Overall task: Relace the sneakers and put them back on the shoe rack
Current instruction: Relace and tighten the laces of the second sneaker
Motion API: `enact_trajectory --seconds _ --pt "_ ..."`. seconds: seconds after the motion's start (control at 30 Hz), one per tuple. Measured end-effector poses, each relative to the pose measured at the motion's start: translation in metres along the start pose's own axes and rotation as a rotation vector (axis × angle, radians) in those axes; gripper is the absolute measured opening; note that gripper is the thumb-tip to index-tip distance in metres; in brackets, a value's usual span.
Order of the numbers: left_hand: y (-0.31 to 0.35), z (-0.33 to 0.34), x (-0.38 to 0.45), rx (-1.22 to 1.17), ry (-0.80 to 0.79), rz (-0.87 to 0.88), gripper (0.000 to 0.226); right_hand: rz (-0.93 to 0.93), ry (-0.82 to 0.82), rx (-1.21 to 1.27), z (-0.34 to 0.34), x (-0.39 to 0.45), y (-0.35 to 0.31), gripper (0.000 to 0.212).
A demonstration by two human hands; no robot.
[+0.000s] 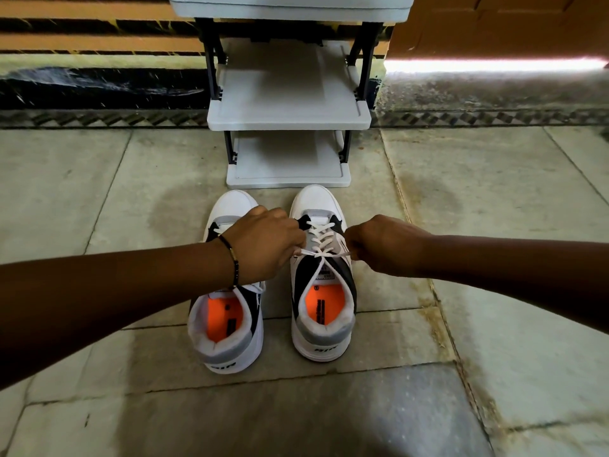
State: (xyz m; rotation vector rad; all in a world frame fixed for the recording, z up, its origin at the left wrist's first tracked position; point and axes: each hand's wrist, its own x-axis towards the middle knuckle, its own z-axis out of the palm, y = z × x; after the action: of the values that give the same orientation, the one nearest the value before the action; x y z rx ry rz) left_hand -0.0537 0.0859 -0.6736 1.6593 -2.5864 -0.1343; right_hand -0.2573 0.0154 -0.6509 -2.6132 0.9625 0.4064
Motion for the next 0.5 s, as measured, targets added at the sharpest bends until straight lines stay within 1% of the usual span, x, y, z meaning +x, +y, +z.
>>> enact_trajectory --seconds 0.03,0.1,0.13,0.17,0.23,0.3,0.37,0.43,0.5 --pt "-0.001 0.003 -0.004 -0.077 0.035 -0.017 0.028 0.053 -0.055 0.109 -0.003 0.0 0.002 0.031" --pt "0.001 0.005 -0.009 -0.364 0.076 -0.116 0.038 0.14 -0.174 0.528 -0.012 -0.003 0.007 0.025" --pt "0.005 0.004 -0.01 -0.544 0.085 -0.206 0.039 0.152 -0.213 0.752 -0.017 -0.004 0.006 0.024" --pt "0.01 0.002 -0.008 -0.746 0.089 -0.315 0.037 0.147 -0.222 0.935 -0.02 -0.004 0.006 0.024" --pt "0.02 -0.003 0.0 -1.171 0.093 -0.537 0.03 0.149 -0.154 1.184 -0.02 0.001 0.002 0.023" --pt "0.029 -0.008 0.01 -1.475 0.106 -0.705 0.029 0.199 -0.043 1.335 -0.017 0.009 -0.006 0.02" --pt "0.035 -0.013 0.016 -1.634 0.144 -0.815 0.027 0.239 0.031 1.383 -0.013 0.015 -0.014 0.019" --pt "0.04 -0.015 0.018 -1.707 0.161 -0.851 0.024 0.266 0.066 1.41 -0.009 0.016 -0.02 0.018" --pt "0.043 -0.015 0.017 -1.72 0.136 -0.81 0.024 0.287 0.079 1.444 -0.007 0.016 -0.021 0.017"
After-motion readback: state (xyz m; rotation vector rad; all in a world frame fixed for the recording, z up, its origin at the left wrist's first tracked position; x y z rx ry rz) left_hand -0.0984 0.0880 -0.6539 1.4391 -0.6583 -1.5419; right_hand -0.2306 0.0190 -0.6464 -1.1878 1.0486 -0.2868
